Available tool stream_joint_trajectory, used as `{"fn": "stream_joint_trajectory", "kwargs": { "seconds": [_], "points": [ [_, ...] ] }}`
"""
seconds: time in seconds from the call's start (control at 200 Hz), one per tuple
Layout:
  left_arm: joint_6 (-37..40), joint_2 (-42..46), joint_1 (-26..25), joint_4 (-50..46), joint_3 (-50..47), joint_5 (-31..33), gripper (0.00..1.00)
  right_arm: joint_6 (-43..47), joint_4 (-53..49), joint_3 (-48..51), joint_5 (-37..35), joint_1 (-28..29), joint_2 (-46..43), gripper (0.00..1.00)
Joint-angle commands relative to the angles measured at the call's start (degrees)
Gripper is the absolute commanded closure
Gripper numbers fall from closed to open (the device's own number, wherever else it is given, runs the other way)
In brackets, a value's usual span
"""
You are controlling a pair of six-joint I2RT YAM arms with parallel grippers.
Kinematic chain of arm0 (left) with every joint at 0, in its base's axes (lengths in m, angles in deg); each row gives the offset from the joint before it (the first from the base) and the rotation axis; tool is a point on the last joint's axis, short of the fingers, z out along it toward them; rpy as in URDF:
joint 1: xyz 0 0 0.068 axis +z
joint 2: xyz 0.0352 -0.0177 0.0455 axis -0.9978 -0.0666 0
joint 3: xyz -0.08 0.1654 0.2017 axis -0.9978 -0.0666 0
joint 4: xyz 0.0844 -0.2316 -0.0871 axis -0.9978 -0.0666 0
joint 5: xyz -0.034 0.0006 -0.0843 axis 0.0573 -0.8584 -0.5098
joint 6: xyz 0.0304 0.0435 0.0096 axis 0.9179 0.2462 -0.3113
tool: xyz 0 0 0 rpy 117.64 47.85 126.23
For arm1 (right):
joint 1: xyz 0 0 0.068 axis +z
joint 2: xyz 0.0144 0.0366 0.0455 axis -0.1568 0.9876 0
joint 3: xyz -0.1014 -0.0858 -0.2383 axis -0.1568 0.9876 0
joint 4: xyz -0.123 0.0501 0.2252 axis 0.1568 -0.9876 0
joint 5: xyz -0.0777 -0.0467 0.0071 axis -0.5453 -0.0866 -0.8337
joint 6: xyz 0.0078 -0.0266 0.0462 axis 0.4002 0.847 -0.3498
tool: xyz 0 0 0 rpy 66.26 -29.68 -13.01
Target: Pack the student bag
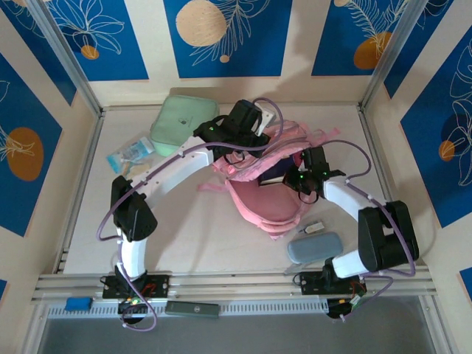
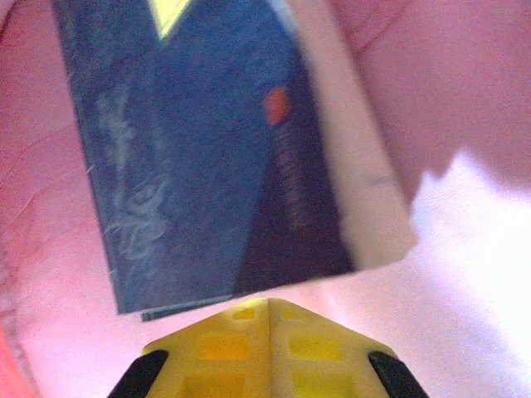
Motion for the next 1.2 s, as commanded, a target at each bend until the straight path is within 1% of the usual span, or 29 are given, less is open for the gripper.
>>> {"fn": "stream_joint_trajectory", "kwargs": {
  "seconds": [0.0, 0.09, 0.15, 0.17, 0.22, 0.28, 0.31, 0.355, 0.4, 0.46, 0.505, 0.55, 0.62, 0.705, 0.785, 0.865, 0.935, 1.0, 1.115, 1.196],
  "points": [
    [-2.8, 1.3, 0.5, 3.2, -1.7, -1.3, 1.00, 1.7, -6.0, 1.4, 1.6, 0.0, -8.4, 0.89],
    [-4.7, 0.9, 0.6, 3.4, -2.5, -3.6, 1.00, -0.1, -14.9, 1.2, -0.8, -0.9, -15.1, 0.85],
    [-6.0, 1.5, 0.5, 4.8, -4.3, -6.3, 0.82, -1.2, -19.9, 1.1, -1.3, -1.8, -20.0, 0.84],
    [-6.3, 1.9, 0.6, 5.4, -5.1, -7.3, 0.77, -1.7, -21.6, 1.0, -2.3, -1.8, -21.5, 0.84],
    [-7.6, 3.3, 0.9, 6.7, -7.4, -9.3, 0.70, -3.0, -26.1, 0.5, -5.4, -1.4, -25.9, 0.83],
    [-9.6, 6.3, 1.2, 9.4, -11.7, -10.0, 0.58, -4.2, -30.1, 0.2, -8.9, -0.8, -31.9, 0.82],
    [-10.5, 8.3, 1.4, 11.3, -14.6, -10.2, 0.55, -5.2, -31.8, 0.1, -10.5, -0.5, -34.5, 0.81],
    [-12.0, 11.6, 2.2, 15.2, -19.7, -10.7, 0.51, -5.7, -33.1, -0.2, -11.2, -0.4, -37.8, 0.79],
    [-14.1, 14.7, 3.5, 18.9, -24.9, -10.9, 0.49, -5.5, -33.1, -0.4, -9.9, -0.4, -39.6, 0.78],
    [-17.2, 18.1, 5.9, 22.3, -31.0, -10.5, 0.46, -5.2, -32.7, -0.7, -6.4, -0.3, -39.2, 0.76],
    [-19.8, 19.4, 8.2, 24.1, -34.8, -10.4, 0.45, -4.4, -32.3, -1.3, -2.9, -0.1, -36.8, 0.76],
    [-23.4, 19.9, 10.9, 25.6, -38.1, -11.8, 0.45, -4.0, -32.4, -2.0, -0.2, 0.5, -33.5, 0.76],
    [-28.3, 19.7, 14.4, 29.7, -43.2, -13.9, 0.45, -3.7, -31.8, -3.3, 3.1, 3.0, -28.2, 0.77],
    [-34.2, 18.7, 17.4, 36.3, -49.1, -14.0, 0.45, -5.0, -29.4, -4.0, 2.8, 9.2, -23.8, 0.77],
    [-38.8, 16.3, 19.7, 43.2, -53.0, -15.7, 0.45, -7.5, -28.4, -4.8, 0.4, 15.0, -20.7, 0.76],
    [-41.3, 12.9, 20.9, 47.7, -53.4, -17.8, 0.45, -10.2, -27.3, -4.6, -0.6, 18.9, -18.2, 0.76],
    [-43.4, 9.9, 21.1, 51.1, -53.0, -19.0, 0.52, -12.6, -25.2, -3.2, -1.3, 22.0, -16.9, 0.76],
    [-44.9, 7.7, 21.0, 52.2, -52.5, -18.6, 0.53, -14.4, -22.7, -1.8, -1.8, 24.0, -16.0, 0.76],
    [-47.0, 5.2, 21.0, 55.1, -53.0, -18.4, 0.57, -15.9, -21.7, -1.0, -2.0, 25.1, -13.9, 0.76],
    [-46.2, 4.9, 21.0, 52.7, -52.8, -16.8, 0.58, -16.2, -21.9, -0.7, -2.1, 25.1, -13.0, 0.76]
  ]
}}
